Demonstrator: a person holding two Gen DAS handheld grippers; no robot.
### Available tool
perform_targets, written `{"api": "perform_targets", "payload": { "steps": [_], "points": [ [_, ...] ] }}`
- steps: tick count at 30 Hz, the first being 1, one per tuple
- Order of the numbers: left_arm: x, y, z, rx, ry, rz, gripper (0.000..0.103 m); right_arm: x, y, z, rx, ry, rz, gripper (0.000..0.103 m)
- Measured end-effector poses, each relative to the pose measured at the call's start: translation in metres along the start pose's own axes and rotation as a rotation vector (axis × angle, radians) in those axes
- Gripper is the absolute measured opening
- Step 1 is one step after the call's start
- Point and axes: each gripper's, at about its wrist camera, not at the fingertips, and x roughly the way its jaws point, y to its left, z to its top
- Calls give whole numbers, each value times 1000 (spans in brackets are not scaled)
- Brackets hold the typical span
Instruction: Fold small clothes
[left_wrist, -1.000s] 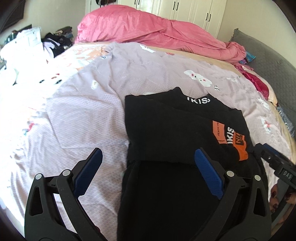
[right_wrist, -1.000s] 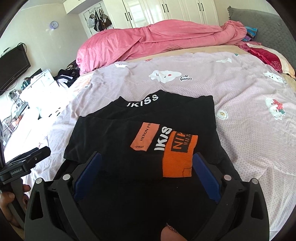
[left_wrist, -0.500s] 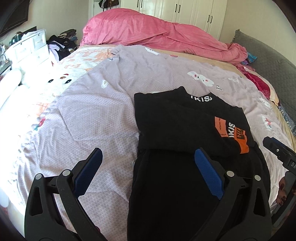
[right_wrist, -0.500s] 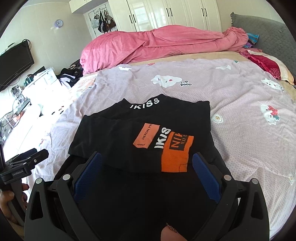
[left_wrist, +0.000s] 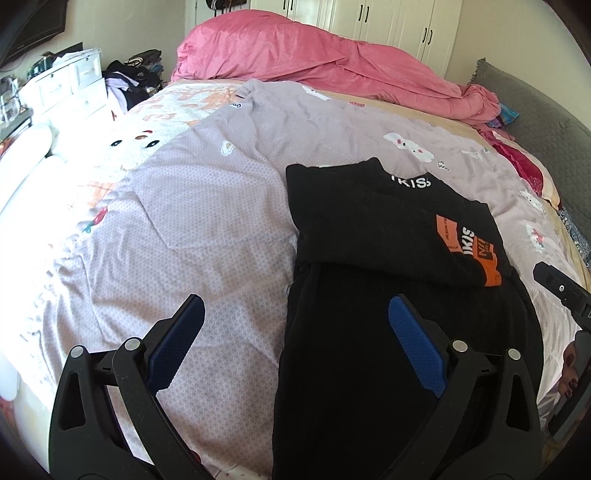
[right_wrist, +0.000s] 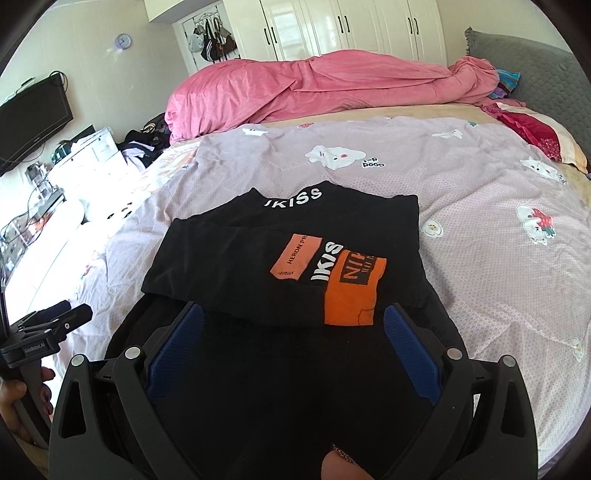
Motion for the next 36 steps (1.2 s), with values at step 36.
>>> {"api": "perform_targets", "payload": {
  "steps": [36],
  "points": [
    [10,5,-66,6,122,14,94,-11,-25,-62,15,96,-29,98]
  ]
}}
